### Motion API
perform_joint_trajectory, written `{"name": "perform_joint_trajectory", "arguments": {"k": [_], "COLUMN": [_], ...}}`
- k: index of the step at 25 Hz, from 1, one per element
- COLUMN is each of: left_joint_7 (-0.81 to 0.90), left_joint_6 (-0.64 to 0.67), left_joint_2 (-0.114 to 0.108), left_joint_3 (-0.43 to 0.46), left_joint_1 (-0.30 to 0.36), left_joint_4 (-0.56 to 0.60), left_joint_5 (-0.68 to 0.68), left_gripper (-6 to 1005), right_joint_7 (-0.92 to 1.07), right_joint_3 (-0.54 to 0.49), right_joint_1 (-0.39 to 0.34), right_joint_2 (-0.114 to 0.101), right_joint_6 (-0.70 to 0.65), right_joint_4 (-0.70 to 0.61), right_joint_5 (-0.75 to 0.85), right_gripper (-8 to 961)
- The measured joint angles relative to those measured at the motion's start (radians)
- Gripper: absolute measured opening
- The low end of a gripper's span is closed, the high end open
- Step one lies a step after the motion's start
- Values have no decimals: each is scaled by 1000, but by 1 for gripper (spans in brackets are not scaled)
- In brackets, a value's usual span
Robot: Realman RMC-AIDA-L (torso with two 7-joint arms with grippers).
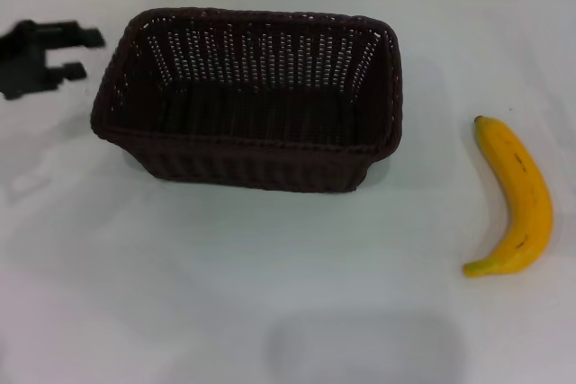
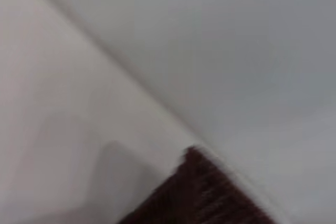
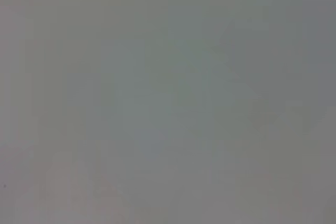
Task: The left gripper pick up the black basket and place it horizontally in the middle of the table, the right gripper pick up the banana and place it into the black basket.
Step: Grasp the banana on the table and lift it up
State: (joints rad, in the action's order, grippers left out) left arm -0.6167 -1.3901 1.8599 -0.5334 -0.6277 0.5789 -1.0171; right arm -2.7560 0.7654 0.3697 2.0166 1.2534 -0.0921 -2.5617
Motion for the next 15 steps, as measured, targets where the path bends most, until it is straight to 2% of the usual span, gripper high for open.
{"name": "perform_joint_trajectory", "arguments": {"k": [4, 8, 11, 13, 15], "left_joint_7": [-138, -329, -523, -667, -848], "left_joint_6": [-88, -106, -57, -5, 49], "left_joint_2": [2, 23, 58, 92, 139], "left_joint_3": [0, 1, 4, 6, 24], "left_joint_1": [104, 202, 260, 291, 321], "left_joint_4": [62, 73, 44, 7, -50], "left_joint_5": [-232, -444, -568, -654, -771], "left_gripper": [661, 659, 658, 657, 656], "right_joint_7": [7, 26, 108, 231, 312], "right_joint_3": [-3, -2, -1, 19, 36], "right_joint_1": [-3, -7, -16, -34, -55], "right_joint_2": [-1, -2, -5, -15, -20], "right_joint_6": [2, 11, 15, 25, 30], "right_joint_4": [0, 0, 0, -17, -51], "right_joint_5": [0, 0, 0, 21, 47], "right_gripper": [855, 855, 855, 855, 855]}}
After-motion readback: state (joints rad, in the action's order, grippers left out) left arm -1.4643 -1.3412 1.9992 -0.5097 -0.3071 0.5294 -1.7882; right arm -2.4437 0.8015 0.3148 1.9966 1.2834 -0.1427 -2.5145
